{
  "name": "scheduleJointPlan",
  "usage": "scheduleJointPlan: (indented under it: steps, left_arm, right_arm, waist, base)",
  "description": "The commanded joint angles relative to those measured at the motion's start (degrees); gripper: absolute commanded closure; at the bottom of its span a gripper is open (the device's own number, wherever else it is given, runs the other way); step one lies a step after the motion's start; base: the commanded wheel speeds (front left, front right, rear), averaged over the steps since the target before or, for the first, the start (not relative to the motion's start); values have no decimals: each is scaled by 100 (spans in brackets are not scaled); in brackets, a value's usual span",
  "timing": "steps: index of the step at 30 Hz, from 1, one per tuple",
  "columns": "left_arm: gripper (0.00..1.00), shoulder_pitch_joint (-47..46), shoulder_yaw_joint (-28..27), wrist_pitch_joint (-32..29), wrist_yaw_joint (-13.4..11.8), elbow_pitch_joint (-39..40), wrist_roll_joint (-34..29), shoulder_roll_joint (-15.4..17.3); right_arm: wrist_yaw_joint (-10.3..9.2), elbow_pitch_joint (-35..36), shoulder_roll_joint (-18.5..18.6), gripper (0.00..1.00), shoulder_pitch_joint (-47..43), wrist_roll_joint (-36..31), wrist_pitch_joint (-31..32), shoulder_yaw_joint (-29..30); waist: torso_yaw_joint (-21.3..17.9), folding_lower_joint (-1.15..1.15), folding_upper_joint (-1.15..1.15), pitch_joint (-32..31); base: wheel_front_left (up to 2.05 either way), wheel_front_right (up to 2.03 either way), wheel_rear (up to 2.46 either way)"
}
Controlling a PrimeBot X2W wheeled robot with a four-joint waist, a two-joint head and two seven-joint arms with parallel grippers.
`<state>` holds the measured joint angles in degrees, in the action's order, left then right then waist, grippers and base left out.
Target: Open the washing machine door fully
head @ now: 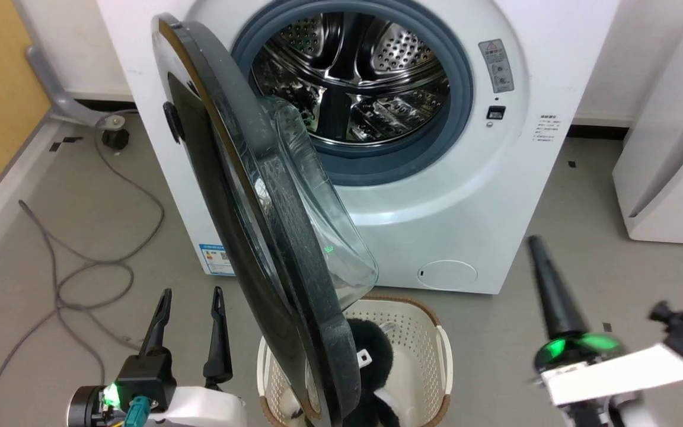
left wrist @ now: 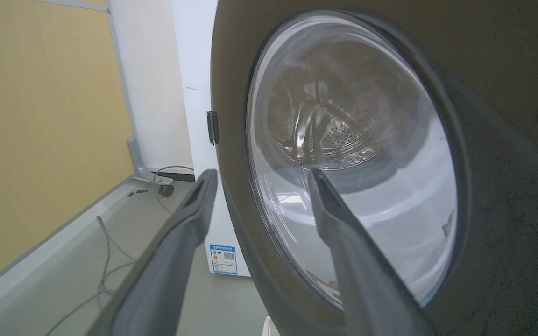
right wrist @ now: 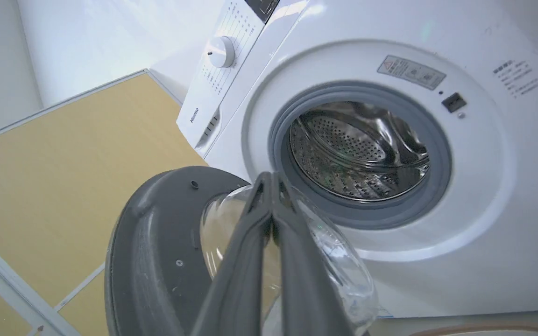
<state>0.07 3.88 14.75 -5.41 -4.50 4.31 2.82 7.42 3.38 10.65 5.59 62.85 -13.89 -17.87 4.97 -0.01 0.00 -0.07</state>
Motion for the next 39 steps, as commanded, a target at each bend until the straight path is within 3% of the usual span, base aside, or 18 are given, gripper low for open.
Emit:
scheduleJointPlan:
  steps: [1,3,8,12,18,27,28,29,35,36,37,38,39]
  left_arm:
    - [0,82,-28,25,14,23,23,6]
    - [0,93,-58,25,21,65,12,6]
    - [0,117,-102,25,21,152,-2,6]
    - [0,132,-117,25,21,197,-7,6]
    - [0,136,-137,25,17,248,-11,6]
    - [0,179,-143,25,11,251,-13,6]
    - [0,178,-140,25,14,243,-13,6]
    - [0,178,-141,25,15,238,-14,6]
    - [0,161,-141,25,-5,204,11,6]
    - [16,158,-142,25,-3,196,19,6]
    - [67,155,-147,25,-3,194,25,6]
    - [100,154,-154,25,-4,196,29,6]
    - [100,157,-159,25,-3,193,41,6]
  right_arm:
    - [7,-27,24,100,45,-294,-69,131]
    - [7,45,-39,100,41,-1116,-103,586]
    - [7,612,-290,100,-166,-3903,-108,1421]
    - [7,784,-549,100,-477,-5036,-109,1804]
    - [7,433,-713,100,-873,-5605,-110,2019]
    - [7,-246,-774,100,-1082,-5275,-110,1871]
    - [7,-314,-774,66,-1086,-5210,-110,1849]
    - [7,-353,-775,0,-1076,-5179,-110,1846]
    - [7,-471,-776,0,-1044,-5187,-110,1835]
    - [7,-476,-776,0,-1041,-5194,-110,1836]
    - [7,-479,-776,0,-1038,-5199,-110,1838]
    - [7,-482,-776,0,-1035,-5200,-110,1841]
    - [7,-484,-776,0,-1032,-5206,-110,1845]
  waist:
    - [-23,1,0,-24]
    - [-51,1,0,-38]
    - [-93,1,0,-35]
    - [-114,1,0,-27]
    - [-136,1,0,-1]
    - [-176,1,0,21]
    - [-174,1,0,22]
    - [-175,1,0,23]
    - [-149,1,0,34]
    - [-145,1,0,34]
    - [-143,1,0,34]
    - [-142,1,0,33]
    - [-141,1,0,30]
  base:
    - [0,0,0]
    - [0,0,0]
    - [0,0,0]
    - [0,0,0]
    - [0,0,0]
    - [0,0,0]
    - [0,0,0]
    - [0,0,0]
    - [0,0,0]
    - [0,0,0]
    - [0,0,0]
    - [0,0,0]
    - [0,0,0]
